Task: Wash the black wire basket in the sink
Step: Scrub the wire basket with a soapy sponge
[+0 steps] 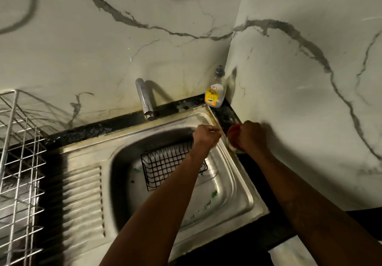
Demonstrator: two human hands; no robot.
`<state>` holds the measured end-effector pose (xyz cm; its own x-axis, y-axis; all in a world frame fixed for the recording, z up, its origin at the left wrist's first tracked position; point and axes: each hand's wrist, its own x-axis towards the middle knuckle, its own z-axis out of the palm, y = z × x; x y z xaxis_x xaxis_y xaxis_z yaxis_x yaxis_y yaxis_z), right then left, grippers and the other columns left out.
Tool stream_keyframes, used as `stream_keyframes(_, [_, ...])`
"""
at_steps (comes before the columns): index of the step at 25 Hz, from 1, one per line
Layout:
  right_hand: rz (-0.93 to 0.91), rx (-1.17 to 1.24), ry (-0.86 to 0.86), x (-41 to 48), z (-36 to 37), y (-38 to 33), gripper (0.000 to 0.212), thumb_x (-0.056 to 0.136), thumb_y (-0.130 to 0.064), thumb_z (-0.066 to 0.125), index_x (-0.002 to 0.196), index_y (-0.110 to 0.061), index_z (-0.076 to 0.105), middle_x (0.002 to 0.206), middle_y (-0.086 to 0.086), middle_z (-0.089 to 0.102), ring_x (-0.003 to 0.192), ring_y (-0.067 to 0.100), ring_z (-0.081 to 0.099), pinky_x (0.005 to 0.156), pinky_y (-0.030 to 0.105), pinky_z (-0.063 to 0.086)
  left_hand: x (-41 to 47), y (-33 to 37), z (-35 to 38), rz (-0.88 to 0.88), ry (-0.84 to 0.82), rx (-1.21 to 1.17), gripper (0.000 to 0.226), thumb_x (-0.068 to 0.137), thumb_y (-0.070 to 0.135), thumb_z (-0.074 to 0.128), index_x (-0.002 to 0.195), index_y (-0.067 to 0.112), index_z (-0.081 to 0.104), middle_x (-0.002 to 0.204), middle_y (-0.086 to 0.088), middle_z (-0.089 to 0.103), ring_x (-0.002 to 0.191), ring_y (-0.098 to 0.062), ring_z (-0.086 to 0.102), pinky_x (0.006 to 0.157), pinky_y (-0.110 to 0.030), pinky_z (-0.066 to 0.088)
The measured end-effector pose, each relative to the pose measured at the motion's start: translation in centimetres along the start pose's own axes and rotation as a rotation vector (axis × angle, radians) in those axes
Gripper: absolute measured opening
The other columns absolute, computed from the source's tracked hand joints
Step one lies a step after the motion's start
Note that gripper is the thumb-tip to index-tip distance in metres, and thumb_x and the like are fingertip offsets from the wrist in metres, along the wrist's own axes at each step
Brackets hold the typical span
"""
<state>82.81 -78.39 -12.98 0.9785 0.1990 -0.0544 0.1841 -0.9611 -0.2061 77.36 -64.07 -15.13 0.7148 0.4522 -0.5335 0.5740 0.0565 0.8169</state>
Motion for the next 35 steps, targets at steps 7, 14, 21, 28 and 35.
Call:
stream_keyframes(7, [-0.164, -0.011, -0.24, 0.6, 0.4, 1.0, 0.035, 0.076, -0.05, 0.067, 0.098, -0.026, 0.078, 0.099, 0.008, 0.074, 0.092, 0.029, 0.07, 0.078, 0.03, 0.055, -1.5, -0.8, 3.3, -0.038, -0.075, -0.095, 0.013, 0.086, -0.001, 0.075, 0.091, 0.01, 0.077, 0.089, -0.02, 0.078, 0.075, -0.03, 0.077, 0.074, -0.047, 0.065])
stream_keyframes(14, [-0.245, -0.031, -0.307, 1.6, 1.0, 2.0, 0.03, 0.076, -0.045, 0.074, 0.089, -0.019, 0.079, 0.093, 0.009, 0.074, 0.087, 0.03, 0.07, 0.075, 0.028, 0.055, -1.9, -0.3, 4.6, -0.04, 0.029, -0.071, 0.025, 0.08, -0.006, 0.08, 0.076, 0.018, 0.074, 0.089, -0.019, 0.077, 0.066, -0.03, 0.077, 0.062, -0.042, 0.065])
stream_keyframes(21, [-0.125, 0.152, 0.025, 0.9, 0.4, 1.1, 0.013, 0.081, -0.022, 0.071, 0.089, -0.016, 0.078, 0.088, 0.007, 0.075, 0.087, 0.028, 0.07, 0.079, 0.034, 0.058, -1.9, -3.0, 0.8, -0.03, 0.037, -0.23, 0.011, 0.091, -0.002, 0.072, 0.091, 0.01, 0.074, 0.088, -0.016, 0.077, 0.062, -0.018, 0.073, 0.071, -0.041, 0.066])
stream_keyframes(28, [-0.173, 0.913, -0.12, -4.9, 7.5, -9.1, 0.016, 0.082, -0.015, 0.081, 0.098, -0.016, 0.079, 0.088, -0.008, 0.077, 0.081, 0.002, 0.073, 0.082, 0.028, 0.06, -0.7, -10.9, -11.2, -0.018, 0.445, 0.122, 0.012, 0.093, 0.017, 0.069, 0.087, 0.021, 0.079, 0.089, 0.001, 0.077, 0.088, -0.016, 0.073, 0.089, -0.031, 0.059])
stream_keyframes(35, [-0.066, 0.905, -0.108, -5.1, 19.0, -16.0, 0.023, 0.089, -0.001, 0.069, 0.108, -0.012, 0.074, 0.096, -0.003, 0.073, 0.091, 0.007, 0.069, 0.083, 0.01, 0.053, 2.2, -18.0, -18.6, 0.116, 0.665, 0.312, 0.013, 0.094, 0.021, 0.065, 0.102, 0.016, 0.074, 0.093, 0.003, 0.07, 0.081, -0.001, 0.055, 0.073, -0.008, 0.038])
